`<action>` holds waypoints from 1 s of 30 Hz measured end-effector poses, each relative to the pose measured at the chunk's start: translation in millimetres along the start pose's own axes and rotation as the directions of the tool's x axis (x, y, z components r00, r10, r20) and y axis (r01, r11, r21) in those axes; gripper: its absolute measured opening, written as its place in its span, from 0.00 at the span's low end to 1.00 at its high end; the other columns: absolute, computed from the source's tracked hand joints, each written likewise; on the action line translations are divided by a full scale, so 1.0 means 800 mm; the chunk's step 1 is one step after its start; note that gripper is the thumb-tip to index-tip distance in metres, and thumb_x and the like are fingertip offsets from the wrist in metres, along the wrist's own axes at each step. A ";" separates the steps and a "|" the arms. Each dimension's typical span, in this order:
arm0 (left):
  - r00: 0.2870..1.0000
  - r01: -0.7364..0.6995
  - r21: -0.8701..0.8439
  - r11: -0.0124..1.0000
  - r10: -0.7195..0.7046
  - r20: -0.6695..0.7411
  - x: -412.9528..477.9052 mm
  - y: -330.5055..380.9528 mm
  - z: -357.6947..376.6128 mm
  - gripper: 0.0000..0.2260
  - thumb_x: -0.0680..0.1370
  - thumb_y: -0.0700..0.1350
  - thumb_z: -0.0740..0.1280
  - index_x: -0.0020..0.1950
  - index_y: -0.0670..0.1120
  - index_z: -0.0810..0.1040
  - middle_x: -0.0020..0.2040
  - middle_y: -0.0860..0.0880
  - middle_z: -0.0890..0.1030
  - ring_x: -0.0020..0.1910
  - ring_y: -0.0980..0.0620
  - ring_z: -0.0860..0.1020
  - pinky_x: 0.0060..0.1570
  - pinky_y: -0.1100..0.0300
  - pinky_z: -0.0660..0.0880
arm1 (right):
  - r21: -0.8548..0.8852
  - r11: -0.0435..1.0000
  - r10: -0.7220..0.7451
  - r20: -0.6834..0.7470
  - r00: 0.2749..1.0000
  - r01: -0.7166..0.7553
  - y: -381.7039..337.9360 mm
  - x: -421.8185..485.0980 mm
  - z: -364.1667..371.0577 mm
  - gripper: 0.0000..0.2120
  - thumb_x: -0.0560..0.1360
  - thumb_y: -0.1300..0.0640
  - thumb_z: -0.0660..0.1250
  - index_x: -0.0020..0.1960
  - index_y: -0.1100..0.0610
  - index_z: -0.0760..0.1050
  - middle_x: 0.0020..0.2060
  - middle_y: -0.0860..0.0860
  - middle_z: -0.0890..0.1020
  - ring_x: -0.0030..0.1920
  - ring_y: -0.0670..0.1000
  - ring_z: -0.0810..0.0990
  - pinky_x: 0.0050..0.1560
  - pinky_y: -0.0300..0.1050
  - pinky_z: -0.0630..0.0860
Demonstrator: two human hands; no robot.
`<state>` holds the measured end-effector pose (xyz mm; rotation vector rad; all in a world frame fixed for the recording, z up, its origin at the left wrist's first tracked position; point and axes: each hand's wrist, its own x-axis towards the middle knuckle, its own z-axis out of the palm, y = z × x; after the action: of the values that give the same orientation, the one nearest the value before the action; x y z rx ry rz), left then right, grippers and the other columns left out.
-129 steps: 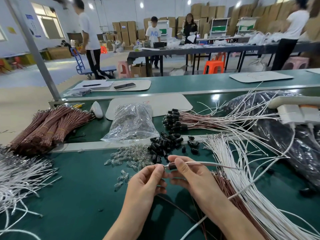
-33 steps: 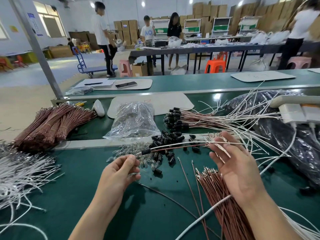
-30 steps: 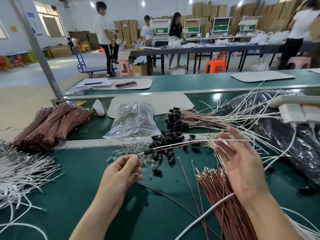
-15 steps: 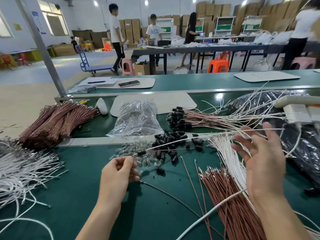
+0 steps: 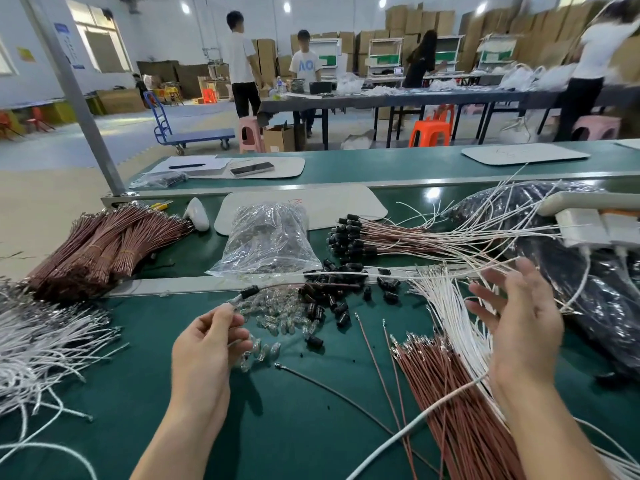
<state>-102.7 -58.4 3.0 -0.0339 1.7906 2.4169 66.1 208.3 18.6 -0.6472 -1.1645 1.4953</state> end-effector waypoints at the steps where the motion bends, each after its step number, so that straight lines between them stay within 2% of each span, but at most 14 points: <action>1: 1.000 0.005 -0.025 1.000 -0.006 -0.010 0.000 0.002 -0.001 0.08 0.82 0.43 0.67 0.46 0.40 0.78 0.31 0.52 0.81 0.27 0.58 0.77 0.28 0.68 0.77 | 0.017 0.999 0.044 0.008 0.999 -0.044 0.002 0.001 -0.001 0.17 0.84 0.55 0.60 0.73 0.51 0.69 0.49 0.48 0.86 0.49 0.49 0.84 0.43 0.42 0.82; 4: 0.998 0.058 -0.095 0.994 -0.059 -0.006 0.001 0.008 -0.002 0.09 0.82 0.44 0.67 0.45 0.42 0.78 0.31 0.51 0.80 0.26 0.59 0.77 0.28 0.69 0.76 | 0.103 0.977 0.182 0.064 0.981 -0.188 0.004 0.000 0.001 0.16 0.84 0.60 0.60 0.71 0.52 0.70 0.53 0.55 0.84 0.50 0.51 0.84 0.48 0.45 0.82; 6: 0.994 0.106 -0.132 0.985 -0.105 0.014 0.000 0.009 0.001 0.08 0.82 0.45 0.68 0.44 0.43 0.78 0.31 0.52 0.80 0.26 0.60 0.77 0.28 0.70 0.76 | 0.137 0.954 0.243 0.165 0.956 -0.266 0.004 -0.002 0.003 0.10 0.84 0.61 0.59 0.63 0.54 0.73 0.52 0.57 0.83 0.49 0.52 0.84 0.48 0.45 0.83; 8: 0.988 0.150 -0.168 0.974 -0.145 0.044 -0.002 0.010 0.007 0.08 0.81 0.45 0.68 0.43 0.44 0.78 0.31 0.52 0.80 0.26 0.60 0.76 0.27 0.70 0.75 | 0.109 0.925 0.309 0.343 0.887 -0.364 0.002 -0.008 0.008 0.08 0.83 0.58 0.60 0.58 0.58 0.76 0.53 0.58 0.83 0.47 0.53 0.84 0.45 0.45 0.83; 10: 0.977 0.208 -0.240 0.948 -0.189 0.100 -0.005 0.013 0.010 0.07 0.79 0.45 0.69 0.43 0.45 0.78 0.32 0.53 0.79 0.26 0.60 0.76 0.26 0.71 0.74 | 0.010 0.896 0.377 0.511 0.773 -0.444 0.002 -0.020 0.017 0.14 0.80 0.53 0.62 0.56 0.61 0.80 0.53 0.61 0.84 0.47 0.56 0.85 0.43 0.44 0.84; 12: 0.945 0.304 -0.384 0.872 -0.226 0.237 -0.009 0.017 0.010 0.06 0.77 0.46 0.71 0.43 0.45 0.77 0.35 0.53 0.78 0.27 0.60 0.74 0.25 0.72 0.72 | -0.138 0.888 0.425 0.610 0.668 -0.439 0.004 -0.035 0.027 0.17 0.78 0.49 0.63 0.54 0.59 0.84 0.54 0.62 0.85 0.50 0.58 0.86 0.45 0.45 0.83; 14: 0.875 0.441 -0.542 0.716 -0.207 0.439 -0.013 0.018 0.008 0.06 0.78 0.47 0.71 0.44 0.45 0.78 0.37 0.54 0.76 0.27 0.60 0.73 0.25 0.73 0.71 | -0.245 0.883 0.450 0.682 0.577 -0.400 0.008 -0.048 0.035 0.17 0.79 0.46 0.63 0.55 0.55 0.85 0.55 0.59 0.85 0.54 0.57 0.85 0.49 0.44 0.83; 15: 0.840 0.495 -0.577 0.650 -0.187 0.509 -0.015 0.017 0.008 0.07 0.79 0.47 0.70 0.44 0.45 0.79 0.37 0.54 0.76 0.27 0.60 0.73 0.25 0.72 0.72 | -0.280 0.884 0.454 0.703 0.547 -0.374 0.009 -0.053 0.038 0.16 0.79 0.45 0.63 0.56 0.52 0.85 0.56 0.57 0.85 0.55 0.57 0.85 0.50 0.44 0.82; 16: 0.821 0.520 -0.572 0.635 -0.186 0.540 -0.018 0.015 0.009 0.07 0.79 0.46 0.70 0.43 0.44 0.80 0.38 0.54 0.76 0.27 0.60 0.74 0.25 0.72 0.72 | -0.298 0.888 0.451 0.716 0.534 -0.350 0.011 -0.056 0.040 0.16 0.80 0.43 0.64 0.58 0.50 0.84 0.57 0.55 0.85 0.56 0.56 0.85 0.51 0.44 0.82; 18: 0.828 0.507 -0.438 0.743 -0.276 0.489 -0.021 0.008 0.017 0.07 0.77 0.45 0.70 0.43 0.43 0.80 0.37 0.51 0.77 0.27 0.60 0.74 0.25 0.71 0.73 | -0.290 0.894 0.440 0.712 0.547 -0.341 0.012 -0.060 0.043 0.17 0.77 0.41 0.67 0.61 0.47 0.83 0.58 0.52 0.85 0.57 0.55 0.85 0.51 0.43 0.81; 20: 0.868 0.437 -0.174 0.882 -0.363 0.339 -0.023 -0.004 0.028 0.07 0.77 0.44 0.71 0.44 0.41 0.80 0.35 0.49 0.79 0.27 0.59 0.75 0.24 0.69 0.75 | -0.278 0.893 0.440 0.700 0.563 -0.353 0.016 -0.061 0.045 0.22 0.74 0.40 0.70 0.64 0.48 0.80 0.58 0.51 0.85 0.57 0.54 0.85 0.51 0.42 0.82; 22: 0.890 0.383 0.008 0.924 -0.371 0.266 -0.026 -0.015 0.036 0.08 0.79 0.43 0.70 0.44 0.39 0.80 0.33 0.48 0.80 0.26 0.58 0.76 0.25 0.68 0.77 | -0.290 0.890 0.449 0.688 0.570 -0.352 0.020 -0.065 0.047 0.25 0.72 0.43 0.70 0.66 0.51 0.77 0.57 0.51 0.86 0.56 0.53 0.85 0.51 0.43 0.82; 26: 0.873 0.313 0.083 0.946 -0.321 0.367 -0.038 -0.023 0.041 0.07 0.80 0.43 0.68 0.47 0.39 0.79 0.37 0.47 0.82 0.28 0.56 0.77 0.28 0.64 0.77 | -0.316 0.858 0.506 0.657 0.559 -0.405 0.030 -0.081 0.058 0.30 0.67 0.42 0.72 0.65 0.53 0.76 0.54 0.52 0.87 0.53 0.53 0.86 0.50 0.42 0.82; 30: 0.832 0.236 0.129 0.963 -0.269 0.486 -0.048 -0.029 0.048 0.13 0.73 0.48 0.72 0.48 0.39 0.79 0.39 0.44 0.82 0.31 0.54 0.78 0.30 0.62 0.77 | -0.298 0.828 0.535 0.670 0.514 -0.474 0.037 -0.092 0.067 0.22 0.68 0.45 0.73 0.56 0.59 0.82 0.49 0.56 0.87 0.46 0.52 0.86 0.44 0.41 0.82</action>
<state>-59.3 -18.7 -3.8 0.3149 1.5081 1.9469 27.3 123.4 -2.2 -0.4455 -1.7509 2.3705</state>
